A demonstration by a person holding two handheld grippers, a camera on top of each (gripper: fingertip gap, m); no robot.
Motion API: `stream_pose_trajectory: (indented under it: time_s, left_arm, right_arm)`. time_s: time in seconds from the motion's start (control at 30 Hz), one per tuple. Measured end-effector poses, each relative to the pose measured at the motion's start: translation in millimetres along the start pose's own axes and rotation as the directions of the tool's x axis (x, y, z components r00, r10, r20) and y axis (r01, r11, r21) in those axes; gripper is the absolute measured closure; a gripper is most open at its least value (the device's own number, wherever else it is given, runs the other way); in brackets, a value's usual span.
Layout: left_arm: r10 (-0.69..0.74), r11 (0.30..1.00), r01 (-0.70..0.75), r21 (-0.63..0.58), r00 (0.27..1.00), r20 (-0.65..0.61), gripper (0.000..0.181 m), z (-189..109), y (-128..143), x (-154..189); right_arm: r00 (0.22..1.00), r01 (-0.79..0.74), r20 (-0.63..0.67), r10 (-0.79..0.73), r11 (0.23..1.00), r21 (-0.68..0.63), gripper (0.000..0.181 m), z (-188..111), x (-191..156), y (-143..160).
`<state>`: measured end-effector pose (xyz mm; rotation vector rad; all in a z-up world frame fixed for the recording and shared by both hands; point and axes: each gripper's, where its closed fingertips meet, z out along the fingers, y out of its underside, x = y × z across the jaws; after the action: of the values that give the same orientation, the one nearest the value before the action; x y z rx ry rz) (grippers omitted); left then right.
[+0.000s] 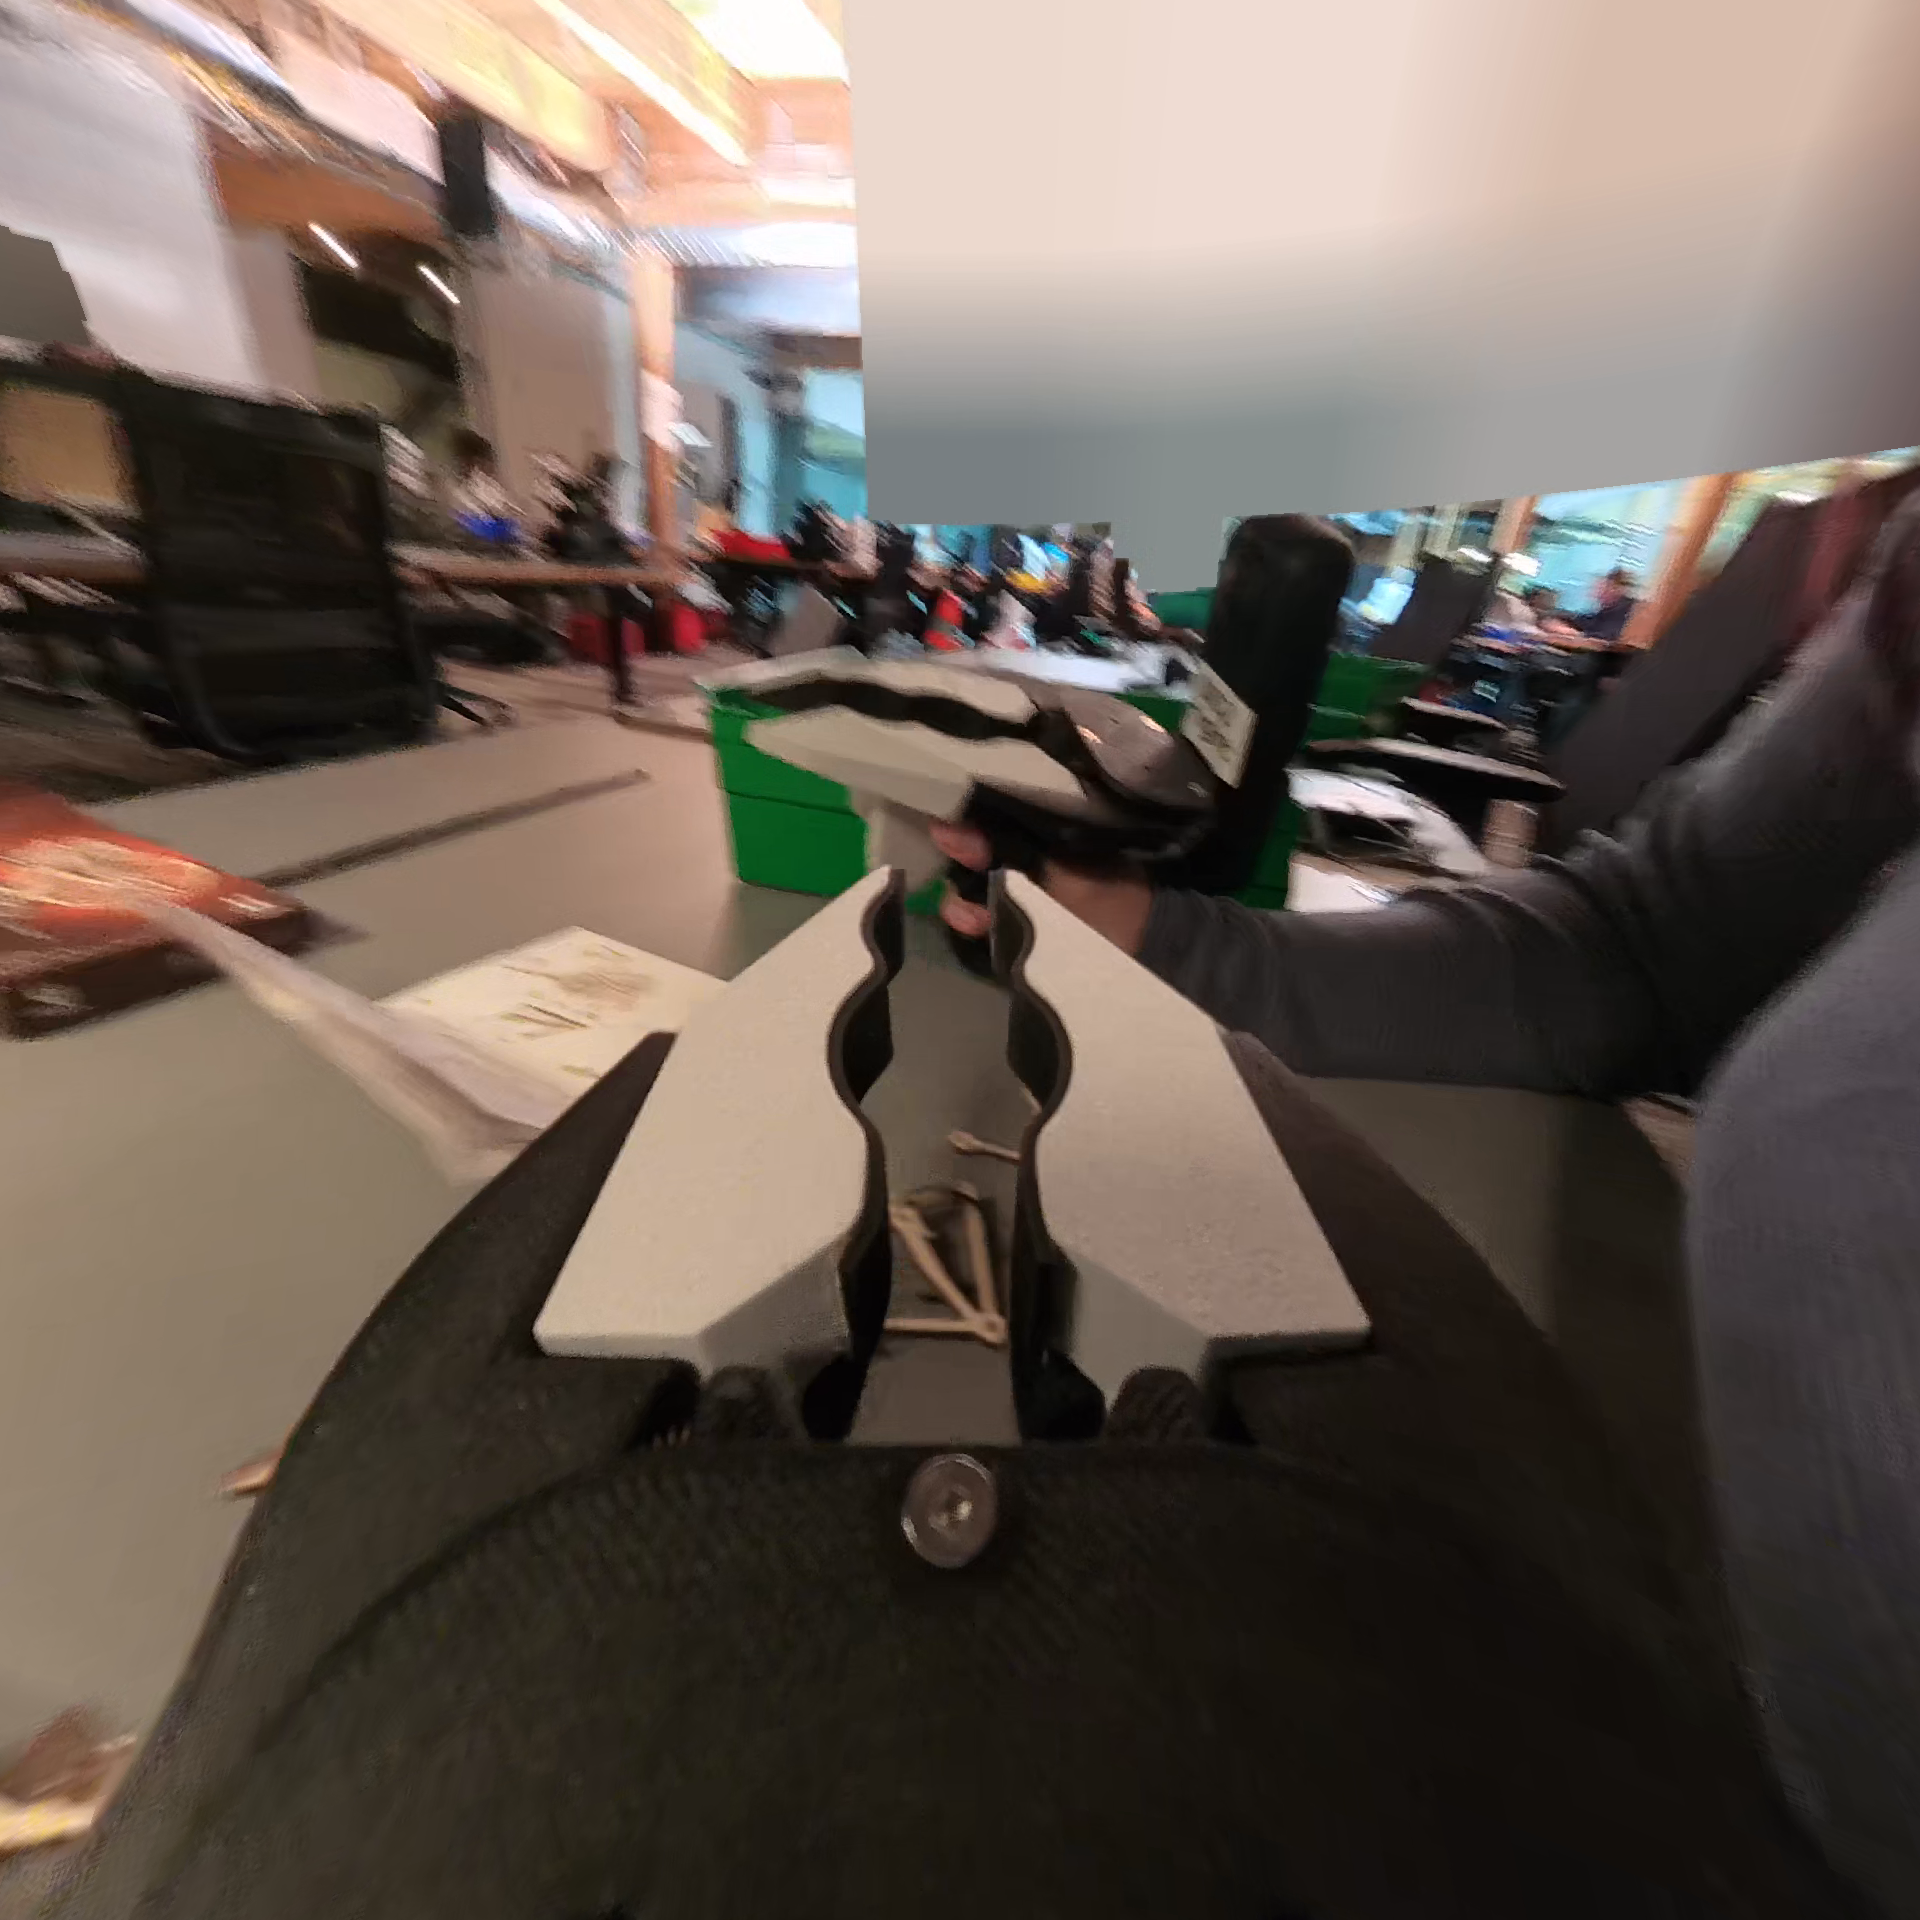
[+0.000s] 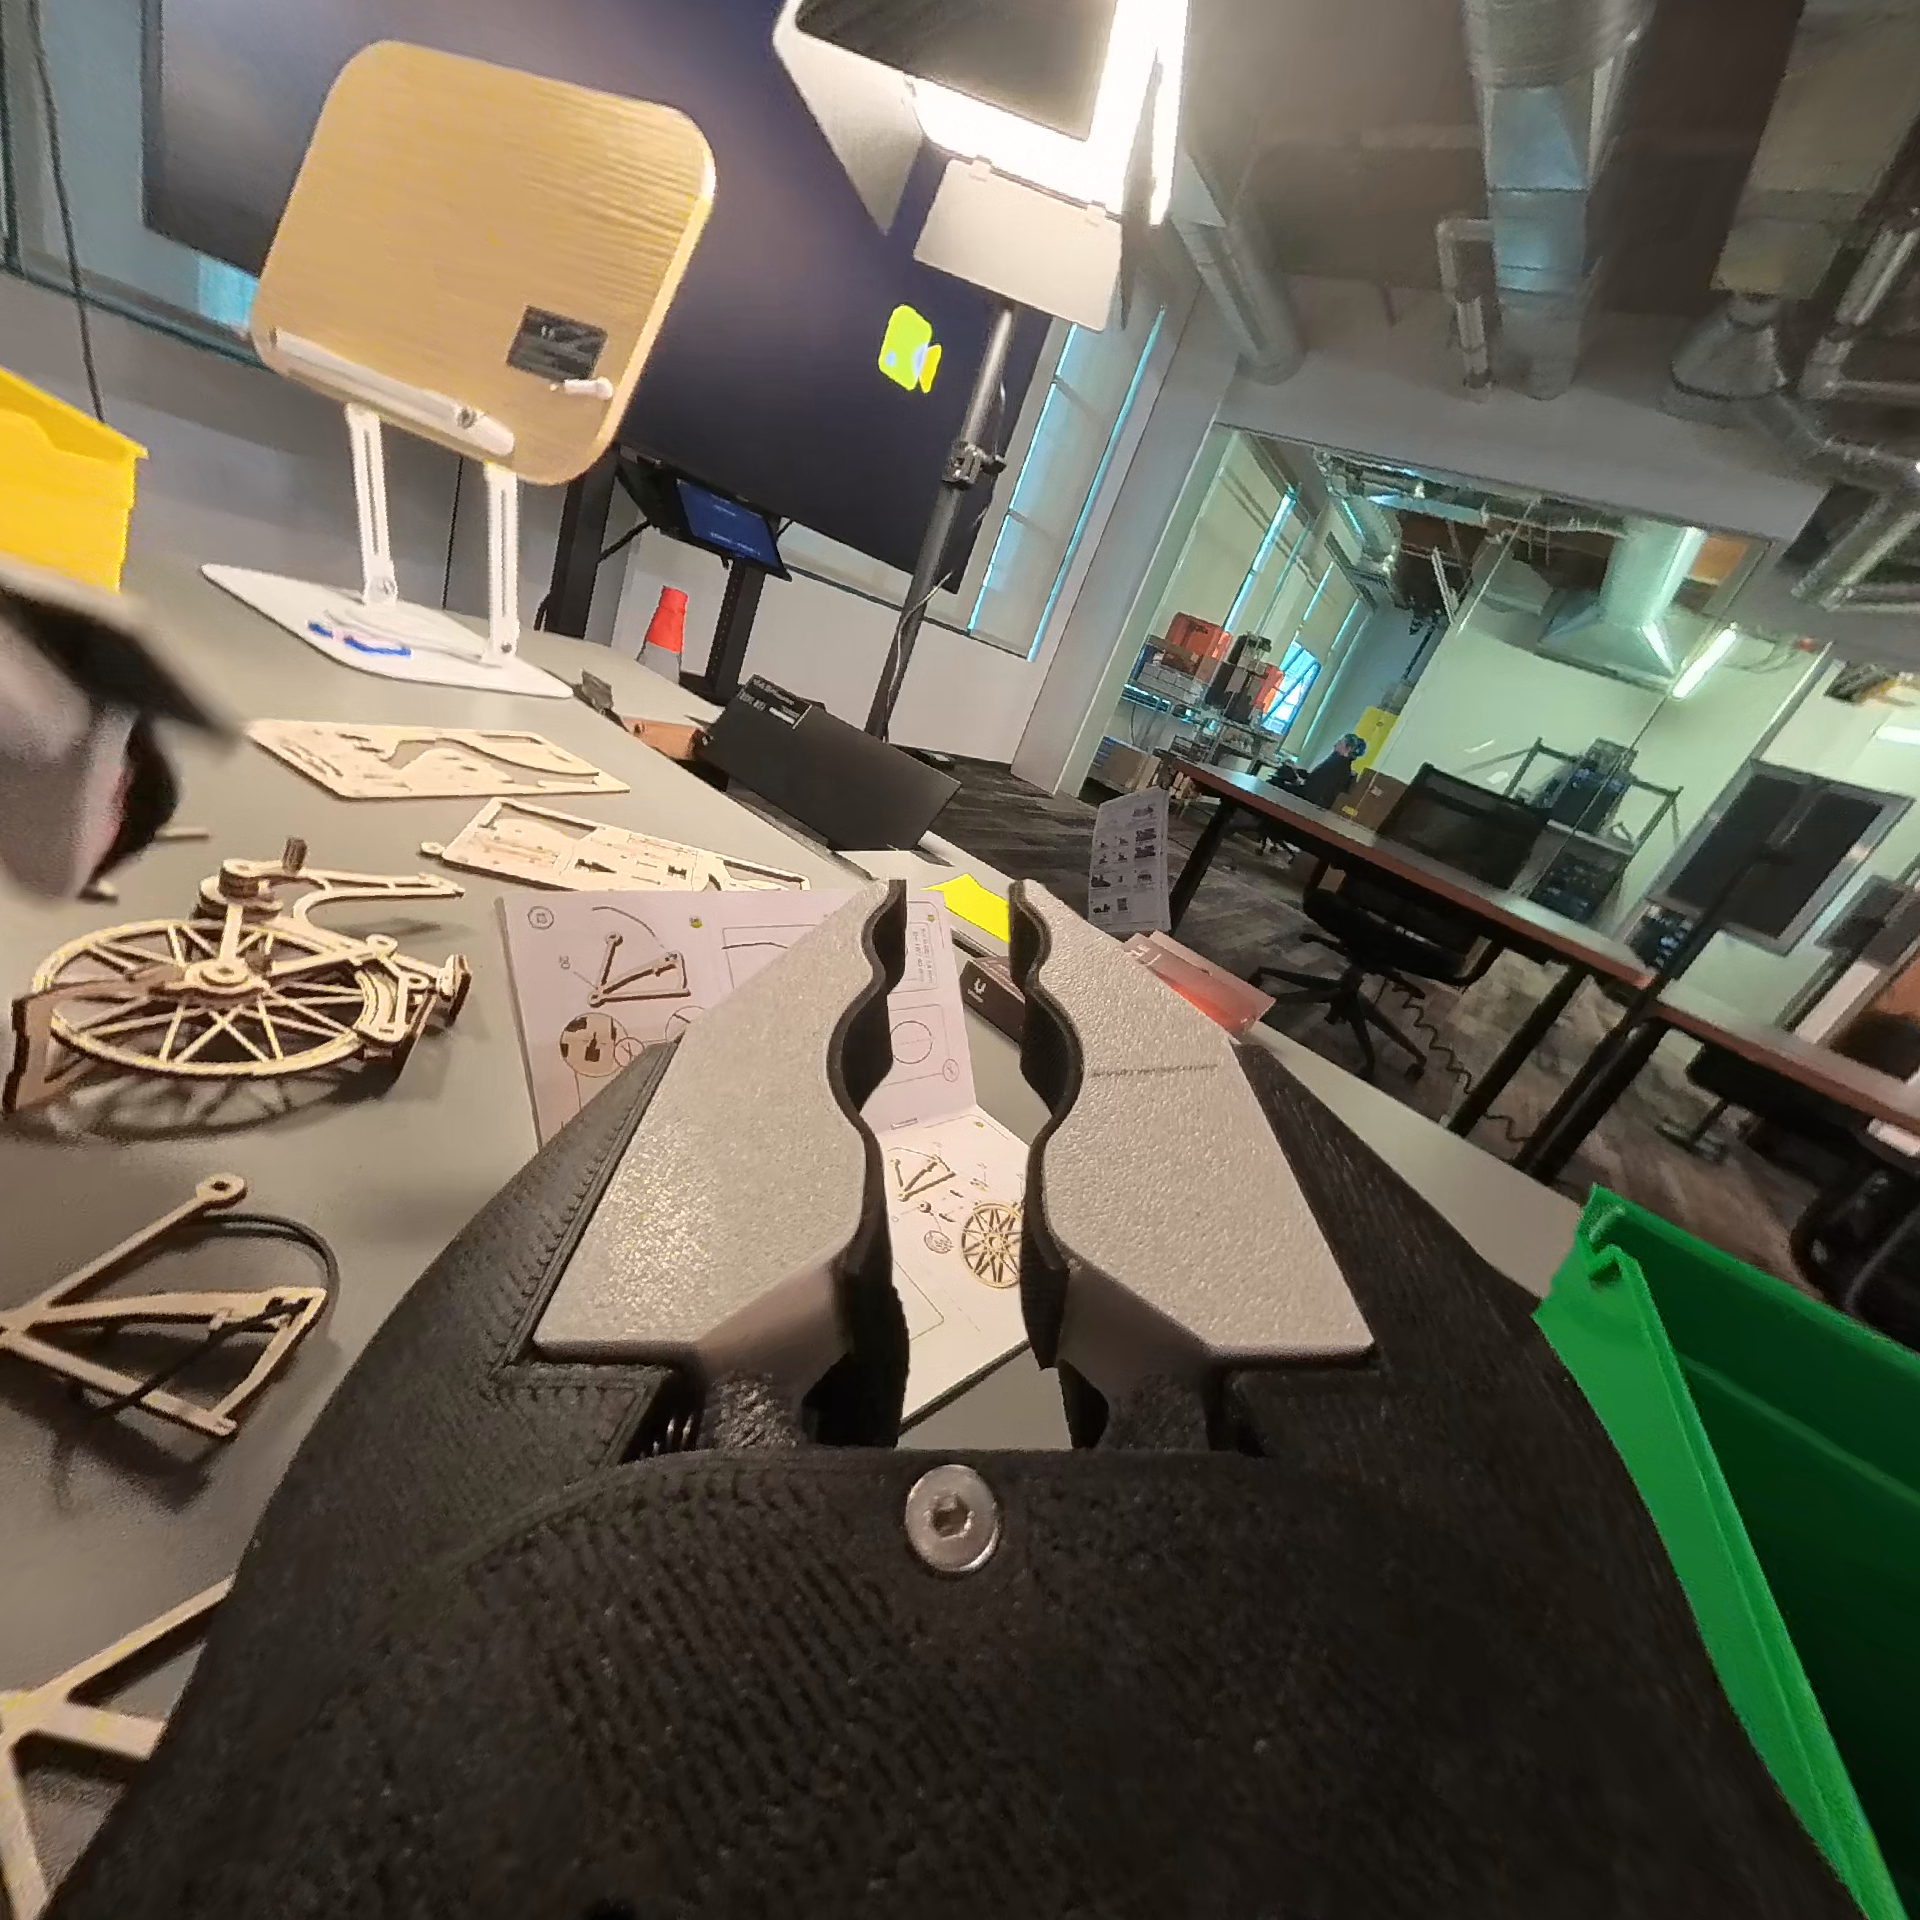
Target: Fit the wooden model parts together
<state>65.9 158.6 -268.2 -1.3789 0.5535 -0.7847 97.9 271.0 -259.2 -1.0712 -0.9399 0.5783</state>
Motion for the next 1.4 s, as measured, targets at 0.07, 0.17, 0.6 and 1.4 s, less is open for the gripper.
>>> stream_pose_trajectory:
  time_s: [0.07,0.17,0.6,1.4]
  left_arm:
    - [0.029,0.998,-0.033,0.056,0.998,0.056,0.167,-4,-9,-9]
    - [0.033,0.994,-0.043,0.099,0.995,0.095,0.167,-8,-16,-16]
    - [0.079,0.971,-0.143,0.189,0.947,0.31,0.163,-39,-40,-44]
    - [0.412,0.885,-0.247,-0.396,0.811,0.416,0.167,-170,18,-2]
  right_arm:
    - [1.0,0.019,0.003,-0.019,1.0,-0.002,0.164,1,-2,0]
    - [0.999,0.04,0.006,-0.04,0.999,-0.003,0.164,1,-4,-1]
    - [0.98,0.197,-0.03,-0.198,0.98,-0.04,0.164,-2,-11,-3]
    - [0.982,0.185,-0.022,-0.188,0.977,-0.102,0.163,-55,-29,-11]
